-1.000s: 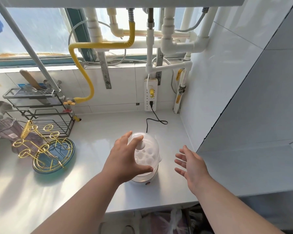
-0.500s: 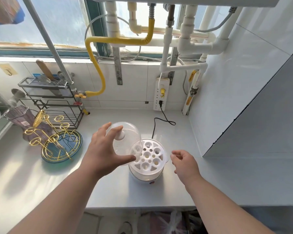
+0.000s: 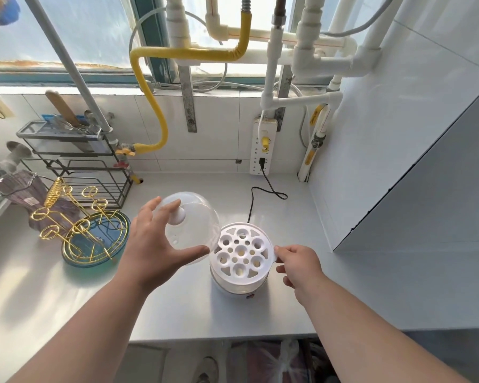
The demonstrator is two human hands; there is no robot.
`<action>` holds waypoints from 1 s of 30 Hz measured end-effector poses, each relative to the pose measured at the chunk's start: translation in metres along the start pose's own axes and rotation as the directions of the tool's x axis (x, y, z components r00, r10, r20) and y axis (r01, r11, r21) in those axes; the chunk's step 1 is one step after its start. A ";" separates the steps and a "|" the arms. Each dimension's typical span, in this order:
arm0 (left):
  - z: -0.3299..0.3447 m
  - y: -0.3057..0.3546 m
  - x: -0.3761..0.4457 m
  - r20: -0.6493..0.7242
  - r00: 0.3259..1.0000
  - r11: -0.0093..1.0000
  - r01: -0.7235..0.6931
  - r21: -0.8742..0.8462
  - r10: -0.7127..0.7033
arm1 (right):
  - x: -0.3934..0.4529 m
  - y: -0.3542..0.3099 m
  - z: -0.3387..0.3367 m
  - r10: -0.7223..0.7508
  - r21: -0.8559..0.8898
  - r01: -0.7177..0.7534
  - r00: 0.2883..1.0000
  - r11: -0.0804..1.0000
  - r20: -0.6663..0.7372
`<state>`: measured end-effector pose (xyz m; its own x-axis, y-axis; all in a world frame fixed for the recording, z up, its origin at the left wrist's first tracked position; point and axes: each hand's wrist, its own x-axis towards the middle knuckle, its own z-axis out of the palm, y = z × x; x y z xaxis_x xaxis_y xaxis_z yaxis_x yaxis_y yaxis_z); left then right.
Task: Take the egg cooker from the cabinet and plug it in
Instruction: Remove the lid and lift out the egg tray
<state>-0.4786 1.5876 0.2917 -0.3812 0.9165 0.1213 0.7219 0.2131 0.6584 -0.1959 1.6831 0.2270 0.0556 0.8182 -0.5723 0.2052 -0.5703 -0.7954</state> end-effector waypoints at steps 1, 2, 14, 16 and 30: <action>0.001 -0.001 0.000 -0.003 1.000 1.000 0.002 -0.003 -0.002 | 0.001 0.000 0.000 0.003 0.007 -0.003 1.000 1.000 0.005; 0.001 -0.001 0.000 -0.007 1.000 1.000 0.004 -0.008 -0.004 | 0.001 0.000 0.000 0.005 0.013 -0.005 1.000 1.000 0.009; -0.004 0.000 0.005 -0.032 0.999 1.000 0.005 -0.016 -0.005 | 0.010 0.009 -0.004 0.059 0.238 -0.066 0.998 0.969 0.037; -0.003 0.001 0.005 -0.040 0.999 1.000 0.000 -0.022 -0.001 | 0.009 0.006 -0.008 0.056 0.289 -0.066 0.998 0.955 0.041; 0.030 0.028 -0.002 0.068 0.996 0.998 -0.052 -0.035 0.054 | 0.014 0.013 -0.085 0.081 0.485 -0.019 0.991 0.874 -0.107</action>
<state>-0.4399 1.6016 0.2879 -0.3018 0.9475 0.1059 0.7202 0.1537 0.6766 -0.1098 1.6931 0.2259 0.1765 0.7721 -0.6105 -0.2959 -0.5499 -0.7810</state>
